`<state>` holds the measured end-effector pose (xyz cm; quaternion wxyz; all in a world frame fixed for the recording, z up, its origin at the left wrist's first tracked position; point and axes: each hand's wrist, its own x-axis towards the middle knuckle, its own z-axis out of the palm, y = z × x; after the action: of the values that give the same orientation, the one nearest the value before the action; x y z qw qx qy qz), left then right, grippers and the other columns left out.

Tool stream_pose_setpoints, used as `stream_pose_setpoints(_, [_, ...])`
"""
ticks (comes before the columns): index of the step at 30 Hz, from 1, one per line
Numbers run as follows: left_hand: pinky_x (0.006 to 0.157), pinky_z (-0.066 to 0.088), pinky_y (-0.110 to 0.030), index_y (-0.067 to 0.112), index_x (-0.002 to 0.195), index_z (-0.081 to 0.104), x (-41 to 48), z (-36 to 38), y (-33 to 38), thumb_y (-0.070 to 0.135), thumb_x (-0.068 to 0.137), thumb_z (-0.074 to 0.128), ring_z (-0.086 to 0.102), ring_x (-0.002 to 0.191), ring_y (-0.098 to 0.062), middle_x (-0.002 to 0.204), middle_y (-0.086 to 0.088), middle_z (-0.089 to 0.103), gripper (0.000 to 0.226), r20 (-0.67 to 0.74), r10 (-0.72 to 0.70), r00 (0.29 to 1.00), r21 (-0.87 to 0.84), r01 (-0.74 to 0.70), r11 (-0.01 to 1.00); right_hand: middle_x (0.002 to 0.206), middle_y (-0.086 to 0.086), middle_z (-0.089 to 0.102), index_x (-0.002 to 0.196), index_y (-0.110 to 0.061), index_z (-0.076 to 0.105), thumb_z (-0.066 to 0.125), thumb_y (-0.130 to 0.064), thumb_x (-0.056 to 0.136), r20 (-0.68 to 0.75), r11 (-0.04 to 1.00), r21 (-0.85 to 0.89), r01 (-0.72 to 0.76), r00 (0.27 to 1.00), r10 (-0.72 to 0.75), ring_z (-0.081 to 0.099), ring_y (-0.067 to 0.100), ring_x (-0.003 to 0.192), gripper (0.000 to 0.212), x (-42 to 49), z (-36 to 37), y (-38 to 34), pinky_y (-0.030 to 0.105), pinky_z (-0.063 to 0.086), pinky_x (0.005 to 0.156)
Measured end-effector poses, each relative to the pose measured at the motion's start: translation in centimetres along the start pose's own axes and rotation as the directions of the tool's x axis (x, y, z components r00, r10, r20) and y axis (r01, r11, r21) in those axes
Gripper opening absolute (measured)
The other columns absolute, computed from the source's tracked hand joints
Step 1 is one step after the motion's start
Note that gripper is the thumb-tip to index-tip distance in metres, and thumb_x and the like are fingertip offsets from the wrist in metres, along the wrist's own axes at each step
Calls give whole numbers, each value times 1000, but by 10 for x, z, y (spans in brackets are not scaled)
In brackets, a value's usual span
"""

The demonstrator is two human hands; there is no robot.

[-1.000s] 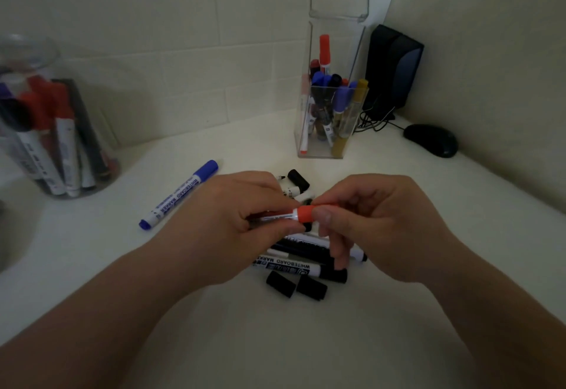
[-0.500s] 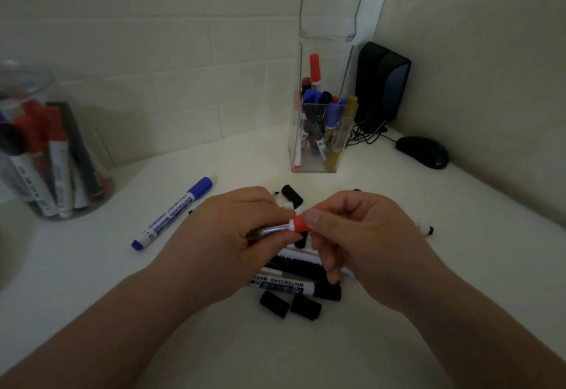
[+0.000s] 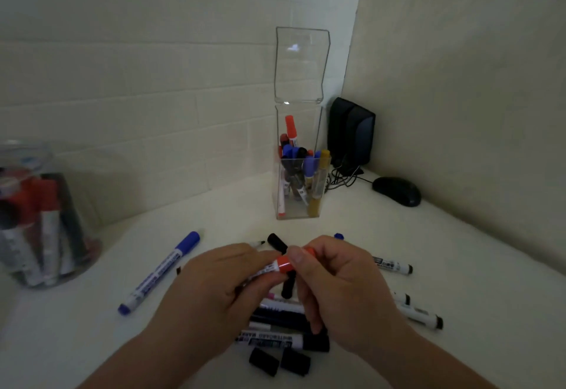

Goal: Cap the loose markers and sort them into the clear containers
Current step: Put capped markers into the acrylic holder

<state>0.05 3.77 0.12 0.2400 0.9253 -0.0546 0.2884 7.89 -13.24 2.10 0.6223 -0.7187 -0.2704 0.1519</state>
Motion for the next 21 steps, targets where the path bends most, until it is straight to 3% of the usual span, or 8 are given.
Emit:
stream_pose_setpoints(5, [72, 34, -1, 30, 113, 73, 4, 7, -4, 47, 97, 50, 48, 76, 13, 81, 27, 50, 32, -62, -44, 997, -22, 43, 999, 64, 12, 65, 85, -8, 68, 62, -21, 95, -84, 996, 93, 13, 996, -6, 57, 18, 48, 17, 5, 12, 2, 25, 51, 49])
stream_pose_setpoints(9, [73, 36, -3, 32, 116, 70, 2, 9, -8, 48, 98, 51, 50, 81, 11, 84, 32, 48, 30, -68, -88, 994, -25, 86, 996, 79, 1, 71, 95, -20, 68, 65, -19, 93, -105, 995, -49, 84, 991, -88, 67, 13, 65, 4, 10, 18, 2, 27, 58, 62])
stream_pose_setpoints(13, [73, 40, -9, 38, 126, 59, -2, 6, -8, 55, 97, 51, 53, 91, 7, 94, 30, 53, 35, -134, -154, 979, -81, 144, 986, 85, -1, 70, 113, -28, 61, 68, -19, 91, -141, 973, -140, 183, 969, -203, 68, 7, 69, 25, 27, 10, -20, 19, 55, 60])
stream_pose_setpoints(15, [72, 42, -13, 40, 130, 54, -3, 5, -11, 60, 96, 47, 54, 95, 4, 99, 28, 54, 40, -180, -202, 963, -97, 187, 978, 82, -1, 70, 112, -27, 57, 71, -19, 89, -261, 940, -179, 292, 907, -331, 69, 6, 67, 28, 46, -2, -42, 21, 57, 59])
stream_pose_setpoints(17, [72, 44, -16, 38, 129, 55, -3, 4, -15, 56, 96, 49, 55, 94, 0, 97, 26, 55, 38, -210, -217, 953, -79, 205, 976, 81, -2, 70, 100, -28, 55, 74, -20, 89, -370, 878, -278, 389, 800, -472, 70, 8, 69, 23, 71, -16, -64, 25, 60, 64])
stream_pose_setpoints(21, [70, 45, -18, 31, 117, 64, -2, 3, -19, 46, 98, 52, 56, 85, -1, 89, 24, 56, 28, -242, -254, 936, -61, 247, 967, 82, -8, 68, 93, -27, 52, 72, -22, 90, -454, 768, -450, 456, 624, -636, 69, 6, 72, 21, 125, -40, -88, 29, 60, 68])
